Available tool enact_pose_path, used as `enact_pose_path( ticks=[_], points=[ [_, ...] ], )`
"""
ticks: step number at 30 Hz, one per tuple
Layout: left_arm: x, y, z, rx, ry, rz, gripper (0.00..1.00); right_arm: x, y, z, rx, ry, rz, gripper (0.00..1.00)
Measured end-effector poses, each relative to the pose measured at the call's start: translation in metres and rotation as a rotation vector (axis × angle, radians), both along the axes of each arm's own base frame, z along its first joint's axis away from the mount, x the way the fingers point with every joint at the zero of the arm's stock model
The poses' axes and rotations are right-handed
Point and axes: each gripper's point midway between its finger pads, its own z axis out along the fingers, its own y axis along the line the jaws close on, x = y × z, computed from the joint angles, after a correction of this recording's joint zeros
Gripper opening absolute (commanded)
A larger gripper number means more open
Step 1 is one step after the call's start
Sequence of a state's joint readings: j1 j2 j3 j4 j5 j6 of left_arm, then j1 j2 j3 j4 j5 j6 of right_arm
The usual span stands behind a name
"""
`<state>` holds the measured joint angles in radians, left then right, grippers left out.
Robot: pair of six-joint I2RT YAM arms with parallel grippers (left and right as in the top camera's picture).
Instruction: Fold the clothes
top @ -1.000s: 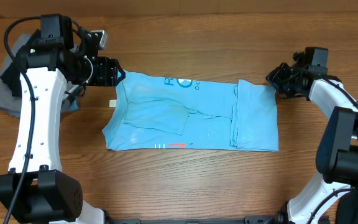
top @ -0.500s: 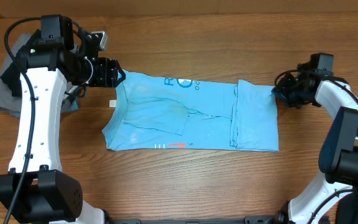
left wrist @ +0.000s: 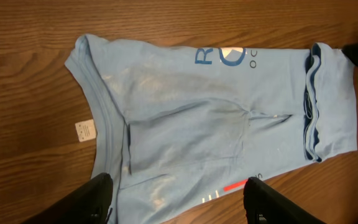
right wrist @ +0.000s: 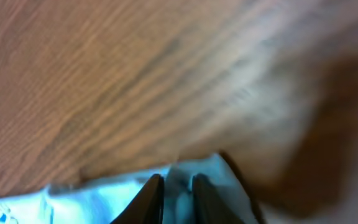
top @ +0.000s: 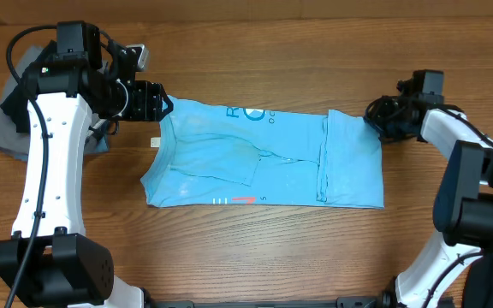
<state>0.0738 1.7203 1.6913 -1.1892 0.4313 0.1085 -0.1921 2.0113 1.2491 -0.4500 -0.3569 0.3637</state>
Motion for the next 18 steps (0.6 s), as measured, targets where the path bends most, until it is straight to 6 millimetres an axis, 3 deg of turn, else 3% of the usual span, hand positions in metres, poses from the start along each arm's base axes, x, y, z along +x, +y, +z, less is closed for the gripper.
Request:
enact_pose_path(
  ticks=[3, 8, 10, 13, 15, 18],
  points=[
    [0.000, 0.000, 0.000, 0.000, 0.000, 0.000, 0.72, -0.011, -0.012, 0.019, 0.021, -0.009, 0.016, 0.38],
    [0.001, 0.000, 0.000, 0.003, -0.006, -0.007, 0.75, -0.036, -0.032, 0.081, 0.100, -0.099, 0.054, 0.69],
    [0.002, 0.000, 0.001, 0.005, -0.012, -0.009, 0.75, -0.050, -0.040, 0.099, 0.122, -0.115, 0.048, 0.72],
    [0.002, 0.000, 0.001, 0.008, -0.016, -0.015, 0.76, -0.071, -0.043, 0.106, 0.156, -0.077, 0.050, 0.72],
    [0.001, 0.000, 0.002, 0.009, -0.019, -0.018, 0.77, -0.082, -0.044, 0.102, 0.163, -0.050, 0.068, 0.79],
    [0.001, 0.000, 0.005, 0.012, -0.031, -0.023, 0.78, -0.092, -0.041, 0.093, 0.146, -0.042, 0.132, 0.80]
  ],
)
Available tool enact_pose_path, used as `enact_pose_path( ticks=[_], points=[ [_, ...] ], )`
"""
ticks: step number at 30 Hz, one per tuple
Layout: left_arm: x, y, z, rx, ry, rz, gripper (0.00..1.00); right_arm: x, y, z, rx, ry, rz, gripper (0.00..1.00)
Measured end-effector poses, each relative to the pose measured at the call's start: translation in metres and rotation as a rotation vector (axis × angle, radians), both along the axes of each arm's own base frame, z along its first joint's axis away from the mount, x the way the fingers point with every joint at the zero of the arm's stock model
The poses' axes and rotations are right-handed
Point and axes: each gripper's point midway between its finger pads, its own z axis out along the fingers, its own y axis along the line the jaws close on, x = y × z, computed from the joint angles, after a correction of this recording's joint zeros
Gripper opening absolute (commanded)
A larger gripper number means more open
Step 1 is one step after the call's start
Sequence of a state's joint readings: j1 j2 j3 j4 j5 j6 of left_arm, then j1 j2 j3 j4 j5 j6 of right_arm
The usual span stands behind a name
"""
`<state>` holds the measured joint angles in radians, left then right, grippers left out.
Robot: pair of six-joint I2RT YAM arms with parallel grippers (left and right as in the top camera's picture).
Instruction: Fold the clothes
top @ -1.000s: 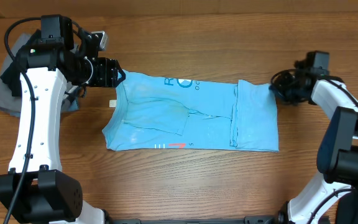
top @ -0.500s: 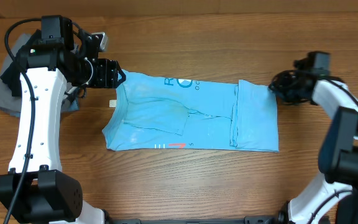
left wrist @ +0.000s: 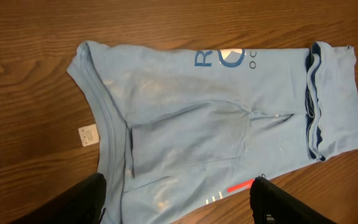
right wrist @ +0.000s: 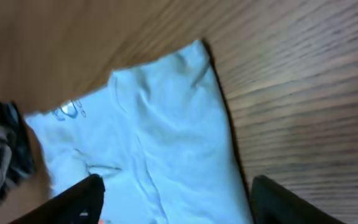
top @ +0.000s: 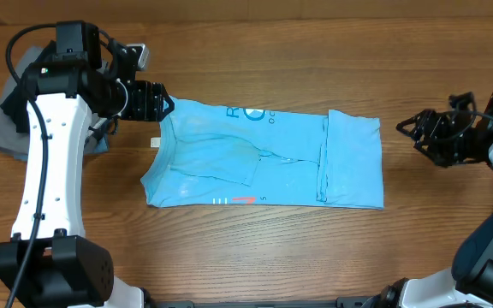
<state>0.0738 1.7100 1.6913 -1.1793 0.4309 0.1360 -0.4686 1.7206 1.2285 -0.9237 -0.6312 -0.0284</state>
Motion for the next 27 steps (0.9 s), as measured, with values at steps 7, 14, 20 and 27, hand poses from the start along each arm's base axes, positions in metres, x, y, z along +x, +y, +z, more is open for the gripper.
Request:
enact_pose_path(
  ticks=[7, 14, 20, 27],
  points=[
    [-0.001, 0.000, 0.007, 0.014, -0.034, -0.028, 0.86, -0.014, 0.004, -0.040, -0.027, 0.052, 0.096, 0.83],
    [-0.001, 0.003, 0.005, 0.042, -0.042, -0.043, 1.00, -0.020, 0.007, -0.084, 0.014, 0.131, 0.149, 0.80],
    [0.000, 0.005, 0.004, 0.056, -0.041, -0.038, 1.00, -0.019, 0.024, -0.089, 0.118, 0.107, 0.196, 0.68],
    [0.000, 0.007, 0.004, 0.063, -0.040, -0.035, 1.00, -0.020, 0.062, -0.093, 0.169, 0.110, 0.311, 0.52]
  ],
)
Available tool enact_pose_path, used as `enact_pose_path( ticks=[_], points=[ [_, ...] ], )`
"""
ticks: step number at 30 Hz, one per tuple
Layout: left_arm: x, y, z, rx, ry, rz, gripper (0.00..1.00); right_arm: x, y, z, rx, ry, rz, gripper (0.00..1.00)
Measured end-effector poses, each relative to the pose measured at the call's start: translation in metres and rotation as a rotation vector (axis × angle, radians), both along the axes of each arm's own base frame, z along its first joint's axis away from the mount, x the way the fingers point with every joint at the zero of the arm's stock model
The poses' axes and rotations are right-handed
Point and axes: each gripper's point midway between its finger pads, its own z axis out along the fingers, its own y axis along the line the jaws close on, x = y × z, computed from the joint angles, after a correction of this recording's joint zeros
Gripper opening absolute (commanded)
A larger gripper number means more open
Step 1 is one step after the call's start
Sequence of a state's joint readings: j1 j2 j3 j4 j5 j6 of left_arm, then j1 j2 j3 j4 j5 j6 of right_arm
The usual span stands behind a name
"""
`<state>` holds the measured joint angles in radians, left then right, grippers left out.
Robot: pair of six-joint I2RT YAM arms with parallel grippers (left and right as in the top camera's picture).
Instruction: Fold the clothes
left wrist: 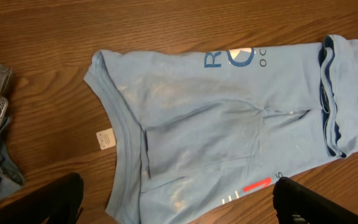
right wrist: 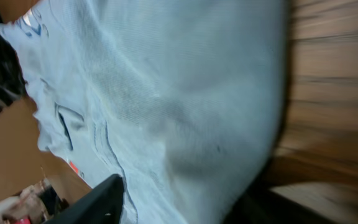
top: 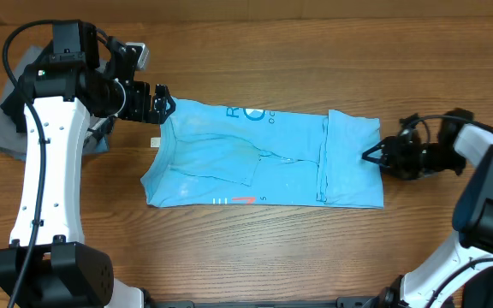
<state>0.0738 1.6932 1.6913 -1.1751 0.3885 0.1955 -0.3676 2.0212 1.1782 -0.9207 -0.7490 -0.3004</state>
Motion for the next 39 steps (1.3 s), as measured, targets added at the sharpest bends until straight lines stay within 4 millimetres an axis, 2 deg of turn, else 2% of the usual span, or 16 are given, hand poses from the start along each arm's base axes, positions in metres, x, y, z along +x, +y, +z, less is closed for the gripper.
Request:
enact_pose_path(
  ticks=[5, 9, 11, 12, 17, 23, 28, 33, 36, 39],
  points=[
    [0.000, 0.000, 0.000, 0.000, 0.000, 0.000, 1.00, 0.001, 0.019, -0.006, -0.026, -0.012, 0.071, 0.28],
    [0.000, 0.000, 0.000, 0.000, 0.000, 0.000, 1.00, 0.000, 0.019, -0.011, -0.042, 0.001, 0.067, 0.19],
    [0.000, 0.000, 0.000, 0.000, 0.000, 0.000, 1.00, 0.000, 0.017, -0.012, -0.041, 0.021, 0.043, 0.06],
    [0.000, 0.000, 0.000, 0.000, 0.000, 0.000, 1.00, -0.001, 0.015, -0.013, -0.040, 0.038, 0.029, 0.04],
    [0.000, 0.000, 0.000, 0.000, 0.000, 0.000, 1.00, -0.010, -0.001, -0.010, -0.046, 0.144, -0.050, 0.04],
    [0.000, 0.000, 0.000, 0.000, 0.000, 0.000, 1.00, -0.013, -0.025, -0.006, -0.158, 0.229, -0.111, 0.04],
    [0.000, 0.000, 0.000, 0.000, 0.000, 0.000, 1.00, -0.007, -0.033, 0.021, -0.265, 0.197, -0.148, 0.04],
    [0.000, 0.000, 0.000, 0.000, -0.001, 0.000, 1.00, -0.004, -0.015, 0.052, -0.347, 0.146, -0.139, 0.04],
    [0.000, 0.000, 0.000, 0.000, -0.001, 0.000, 1.00, -0.002, 0.011, 0.064, -0.408, 0.119, -0.102, 0.04],
    [0.000, 0.000, 0.000, 0.000, -0.001, 0.000, 1.00, -0.003, 0.041, 0.067, -0.474, 0.103, -0.057, 0.04]
  ],
)
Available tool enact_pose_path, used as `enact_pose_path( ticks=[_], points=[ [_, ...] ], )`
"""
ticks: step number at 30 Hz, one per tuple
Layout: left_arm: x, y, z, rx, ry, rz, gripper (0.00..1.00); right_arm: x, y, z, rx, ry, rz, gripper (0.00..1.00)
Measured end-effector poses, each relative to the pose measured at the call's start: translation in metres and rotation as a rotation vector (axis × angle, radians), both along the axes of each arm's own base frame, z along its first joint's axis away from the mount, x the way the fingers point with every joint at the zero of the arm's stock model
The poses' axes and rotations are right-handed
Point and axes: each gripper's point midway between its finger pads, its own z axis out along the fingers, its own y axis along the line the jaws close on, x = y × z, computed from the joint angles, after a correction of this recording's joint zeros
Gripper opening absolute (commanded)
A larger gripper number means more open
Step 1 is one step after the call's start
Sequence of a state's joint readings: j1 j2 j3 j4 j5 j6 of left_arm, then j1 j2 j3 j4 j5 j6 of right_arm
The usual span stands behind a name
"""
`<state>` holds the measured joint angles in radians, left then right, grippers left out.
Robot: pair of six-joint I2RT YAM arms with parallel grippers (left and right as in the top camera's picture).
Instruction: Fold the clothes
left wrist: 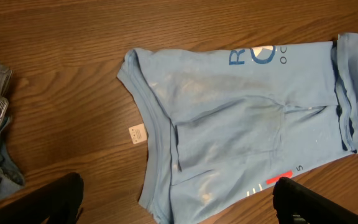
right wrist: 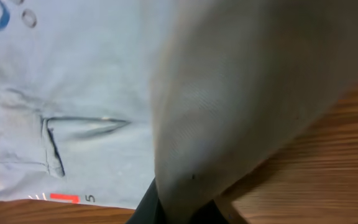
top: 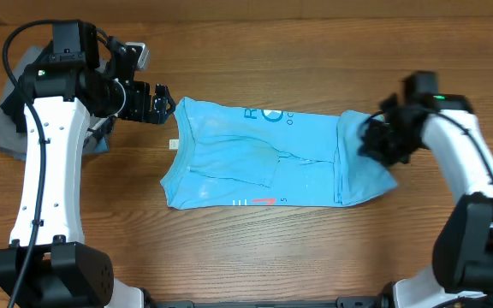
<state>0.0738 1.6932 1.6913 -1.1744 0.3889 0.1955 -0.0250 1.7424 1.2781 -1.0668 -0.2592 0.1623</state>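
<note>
A light blue T-shirt (top: 255, 158) lies partly folded on the wooden table, its collar to the left and its hem doubled over at the right. My right gripper (top: 371, 140) is shut on that doubled right end, which bulges up from the table. In the right wrist view the bunched cloth (right wrist: 241, 93) fills the frame above my right gripper (right wrist: 188, 204). My left gripper (top: 157, 104) hangs open just left of the collar. In the left wrist view my left gripper (left wrist: 173, 208) stands wide open, and below it is the blue T-shirt (left wrist: 241, 124).
A heap of grey clothes (top: 11, 115) lies at the far left edge of the table, also seen as grey clothes. A small white tag (top: 173, 144) sticks out beside the collar. Bare wood surrounds the shirt.
My right gripper was open at the middle of the shirt's right edge; now it is shut on that end and raised. The whole shirt lies a little further right. My left arm has not moved.
First my right gripper was at the shirt's far right corner, fingers close together. Then it was open and clear of the shirt to the right. Then it was at the right edge, and now it holds that end. My left gripper stayed open by the collar.
</note>
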Motion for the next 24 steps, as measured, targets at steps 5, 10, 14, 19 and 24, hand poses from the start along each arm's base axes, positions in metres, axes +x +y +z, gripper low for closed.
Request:
enact_pose_path(
  ticks=[5, 10, 14, 19, 24],
  points=[
    [0.000, 0.000, 0.000, 0.000, 0.000, 0.000, 1.00, 0.000, 0.053, -0.002, -0.078, -0.026, 0.071, 0.04],
    [0.000, 0.000, 0.000, -0.001, 0.000, 0.000, 1.00, 0.003, 0.099, 0.000, -0.097, -0.093, 0.102, 0.05],
    [0.000, -0.001, 0.000, -0.005, -0.001, -0.002, 1.00, 0.005, 0.131, 0.003, -0.088, -0.150, 0.125, 0.07],
    [0.000, -0.001, 0.001, -0.008, -0.001, -0.003, 1.00, 0.004, 0.152, 0.005, -0.094, -0.189, 0.128, 0.08],
    [0.000, -0.001, 0.001, -0.008, -0.001, -0.003, 1.00, 0.007, 0.157, 0.000, -0.096, -0.193, 0.115, 0.06]
  ],
)
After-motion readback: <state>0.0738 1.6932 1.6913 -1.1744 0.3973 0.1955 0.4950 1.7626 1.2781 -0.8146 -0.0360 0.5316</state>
